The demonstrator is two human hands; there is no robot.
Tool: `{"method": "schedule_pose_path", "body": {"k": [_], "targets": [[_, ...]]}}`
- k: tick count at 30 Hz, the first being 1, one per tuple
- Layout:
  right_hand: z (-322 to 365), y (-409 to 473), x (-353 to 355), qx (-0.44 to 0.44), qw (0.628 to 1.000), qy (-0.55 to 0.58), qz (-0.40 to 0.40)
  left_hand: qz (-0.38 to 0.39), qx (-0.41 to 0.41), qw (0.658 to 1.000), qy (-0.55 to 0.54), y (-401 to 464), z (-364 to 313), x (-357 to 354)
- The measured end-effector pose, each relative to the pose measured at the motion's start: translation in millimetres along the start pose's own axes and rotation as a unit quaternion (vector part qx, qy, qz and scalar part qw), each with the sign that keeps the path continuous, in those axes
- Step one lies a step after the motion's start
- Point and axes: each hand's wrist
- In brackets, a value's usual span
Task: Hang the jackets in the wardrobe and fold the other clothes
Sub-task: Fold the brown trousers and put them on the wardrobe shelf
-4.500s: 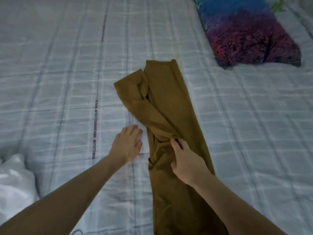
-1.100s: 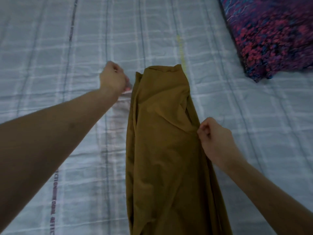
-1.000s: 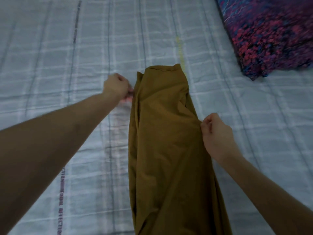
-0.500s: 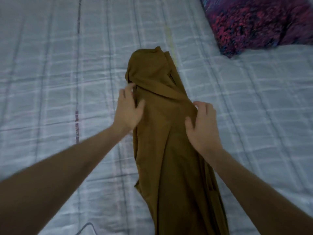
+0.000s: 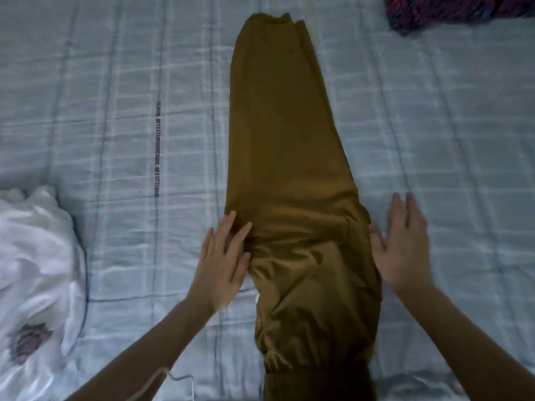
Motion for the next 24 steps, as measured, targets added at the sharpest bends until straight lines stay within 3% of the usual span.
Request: {"method": "schedule_pose_path", "body": {"k": [3, 7, 11, 18, 24], "targets": [[7.3, -36.4, 24.5, 0.124, 0.991, 0.058, -0.006, -0.016, -0.074, 0.997, -0.016, -44.1, -35.5, 9.5], [10.5, -127.1, 40.6, 0.278, 0.944, 0.049, 0.170, 0.132, -0.210, 0.969, -0.017, -120.3, -72.7, 6.4], [-2.8, -194.1, 44.7, 0.239, 0.937, -0.057, 0.248, 0.189, -0.105, 0.976, 0.022, -161.9, -83.6, -0.3], [3.0, -243.7, 56.5, 0.233, 0.952, -0.031, 0.195, 0.192, -0.175, 0.965, 0.049, -164.8, -92.2, 14.1], [6.1, -277.6, 52.0, 0.194, 0.962, -0.040, 0.188, 0.134, -0.211, 0.962, 0.112, -189.8, -91.6, 18.2]]}}
Point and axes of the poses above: each hand's wrist, its own y-axis towards the middle knuckle, its own x-axis out of the back of the hand, z = x × y, and after that the axes turned 12 degrees about -z, right-handed
